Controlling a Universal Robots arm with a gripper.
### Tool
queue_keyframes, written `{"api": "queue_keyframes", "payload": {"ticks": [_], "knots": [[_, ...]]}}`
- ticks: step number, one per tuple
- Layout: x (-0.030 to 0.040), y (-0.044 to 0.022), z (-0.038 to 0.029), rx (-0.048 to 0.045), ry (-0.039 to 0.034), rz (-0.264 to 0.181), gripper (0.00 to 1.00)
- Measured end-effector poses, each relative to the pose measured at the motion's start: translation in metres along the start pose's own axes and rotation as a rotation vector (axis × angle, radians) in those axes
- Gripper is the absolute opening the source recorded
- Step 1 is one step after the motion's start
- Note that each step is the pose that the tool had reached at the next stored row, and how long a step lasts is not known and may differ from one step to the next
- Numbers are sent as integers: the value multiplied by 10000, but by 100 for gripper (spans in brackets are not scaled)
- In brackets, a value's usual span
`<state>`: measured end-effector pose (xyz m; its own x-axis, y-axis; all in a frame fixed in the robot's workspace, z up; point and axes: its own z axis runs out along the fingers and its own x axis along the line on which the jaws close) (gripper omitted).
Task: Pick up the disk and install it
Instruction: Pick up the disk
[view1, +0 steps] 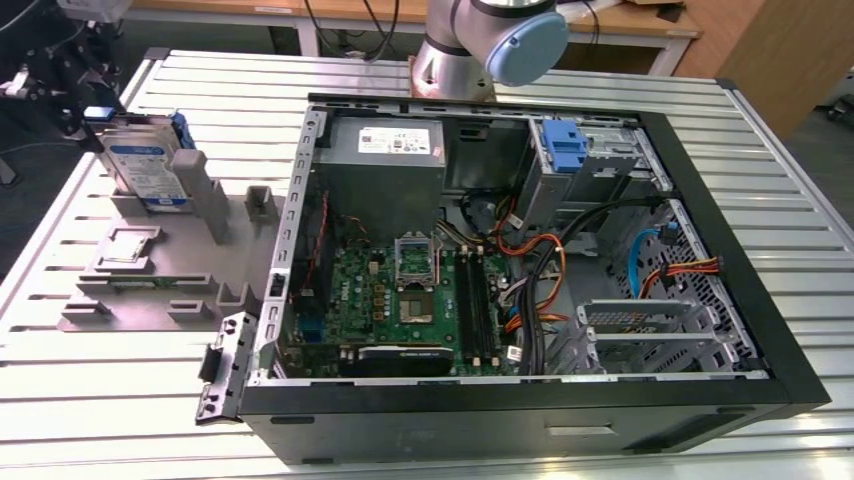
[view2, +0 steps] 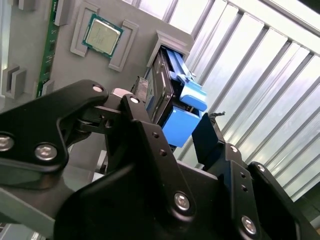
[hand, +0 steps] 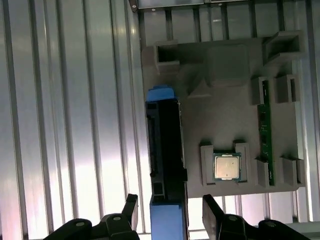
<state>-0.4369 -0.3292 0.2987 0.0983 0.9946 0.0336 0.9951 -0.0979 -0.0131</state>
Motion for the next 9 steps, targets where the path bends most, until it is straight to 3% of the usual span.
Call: {"api": "queue_keyframes", "payload": {"ticks": [3,4,9], "knots": [[-11,2,23,2,8,-22,61],[-14,2,32,3,12,-21,54],[-16,2,66,4,17,-22,54]]}}
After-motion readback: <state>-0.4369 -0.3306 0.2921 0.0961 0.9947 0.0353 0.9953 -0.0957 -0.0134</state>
